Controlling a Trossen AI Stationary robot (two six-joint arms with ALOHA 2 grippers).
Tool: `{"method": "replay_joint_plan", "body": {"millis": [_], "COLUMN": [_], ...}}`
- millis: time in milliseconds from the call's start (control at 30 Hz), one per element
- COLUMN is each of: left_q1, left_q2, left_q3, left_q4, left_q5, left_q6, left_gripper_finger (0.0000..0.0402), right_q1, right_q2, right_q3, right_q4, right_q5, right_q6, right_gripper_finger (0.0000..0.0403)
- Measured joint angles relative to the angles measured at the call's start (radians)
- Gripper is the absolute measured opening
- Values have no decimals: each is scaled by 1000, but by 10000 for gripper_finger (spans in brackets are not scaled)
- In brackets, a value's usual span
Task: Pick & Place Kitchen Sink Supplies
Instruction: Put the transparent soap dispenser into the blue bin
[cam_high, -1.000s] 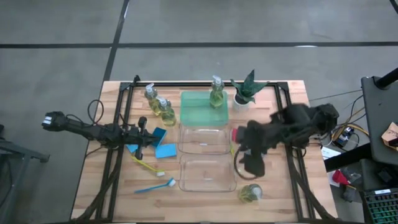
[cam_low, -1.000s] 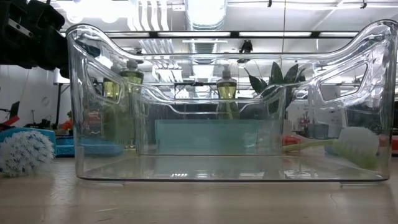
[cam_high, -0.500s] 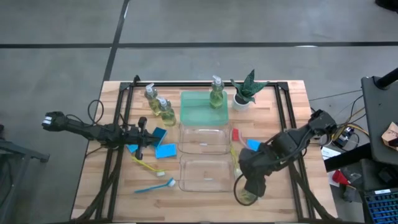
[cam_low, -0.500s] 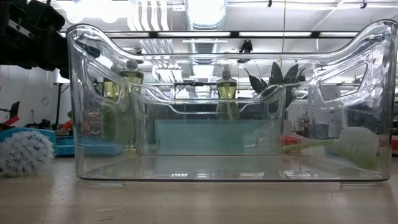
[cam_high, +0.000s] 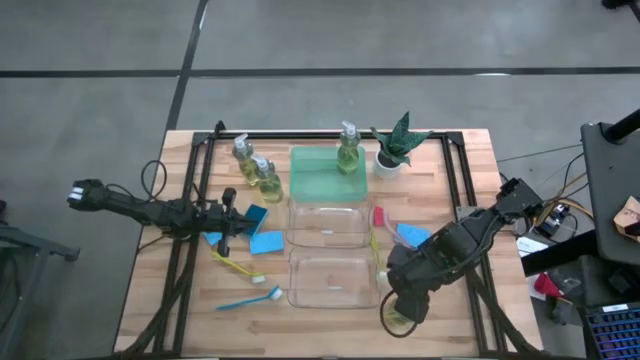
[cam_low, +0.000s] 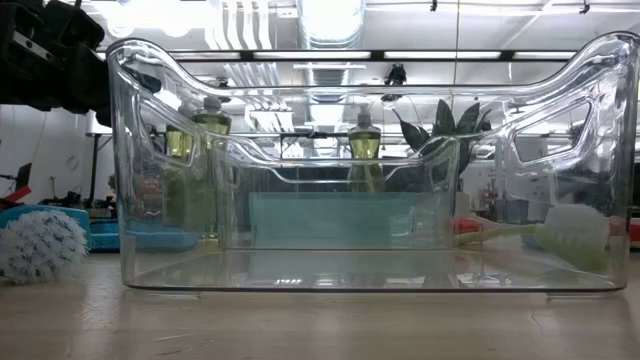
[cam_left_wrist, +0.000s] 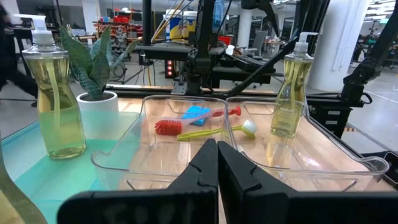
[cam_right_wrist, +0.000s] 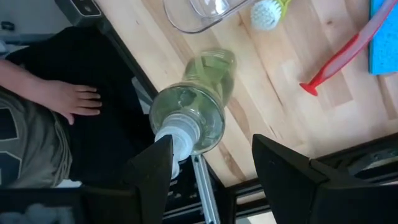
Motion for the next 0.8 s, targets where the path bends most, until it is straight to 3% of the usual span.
{"method": "replay_joint_plan", "body": {"millis": [800], "left_q1": [0], "left_q2": [0], "left_q3": [0], "left_q4": [0], "left_q5": [0], "left_q6": [0], "left_gripper_finger": [0], "right_q1": [24], "right_q2": [2], "right_q3": [-99], "right_q4": [150], "right_q5": [-40], "right_q6": [59], "right_gripper_finger": [215]}}
